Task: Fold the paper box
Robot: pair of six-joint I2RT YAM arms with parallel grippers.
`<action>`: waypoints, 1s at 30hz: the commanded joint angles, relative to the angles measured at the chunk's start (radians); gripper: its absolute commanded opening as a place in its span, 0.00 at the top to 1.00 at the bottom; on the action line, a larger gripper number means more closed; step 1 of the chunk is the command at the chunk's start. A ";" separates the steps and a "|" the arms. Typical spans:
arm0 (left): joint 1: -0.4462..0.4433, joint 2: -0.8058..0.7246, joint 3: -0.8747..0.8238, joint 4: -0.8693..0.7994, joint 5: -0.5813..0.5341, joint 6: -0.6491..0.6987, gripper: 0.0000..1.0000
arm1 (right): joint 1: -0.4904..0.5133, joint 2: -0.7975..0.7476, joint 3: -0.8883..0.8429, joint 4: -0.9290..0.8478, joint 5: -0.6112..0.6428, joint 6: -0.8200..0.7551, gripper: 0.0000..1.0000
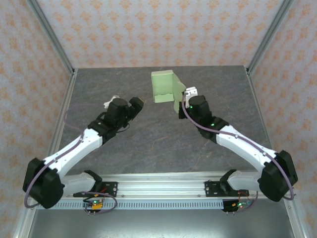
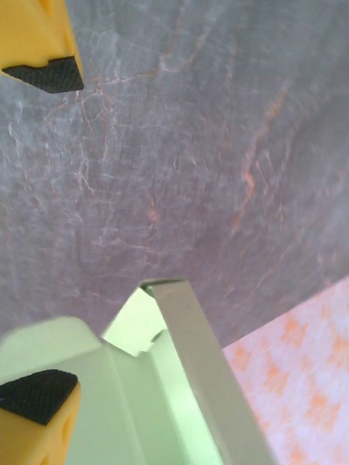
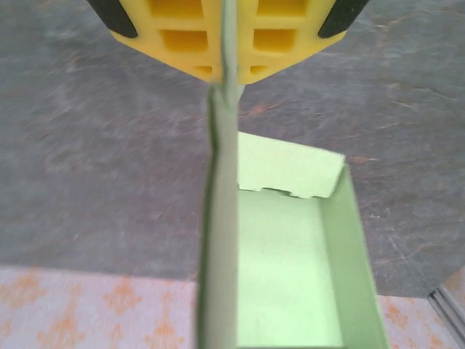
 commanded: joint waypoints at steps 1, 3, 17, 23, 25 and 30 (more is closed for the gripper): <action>0.054 -0.033 0.094 -0.096 0.115 0.390 0.00 | -0.071 -0.030 0.017 -0.127 -0.140 -0.351 1.00; 0.112 -0.018 0.149 -0.107 0.253 0.510 0.00 | -0.090 -0.031 0.036 -0.189 -0.190 -0.479 1.00; 0.169 0.043 0.182 -0.118 0.674 0.862 0.00 | -0.123 -0.077 0.144 -0.472 -0.419 -1.031 1.00; 0.118 0.102 0.144 -0.117 0.723 0.866 0.00 | -0.139 -0.067 0.182 -0.499 -0.477 -1.087 1.00; 0.108 0.123 0.138 -0.108 0.723 0.852 0.00 | -0.142 -0.058 0.195 -0.514 -0.487 -1.102 1.00; 0.084 0.164 0.159 -0.170 0.597 0.905 0.00 | -0.142 -0.014 0.240 -0.591 -0.538 -1.125 0.99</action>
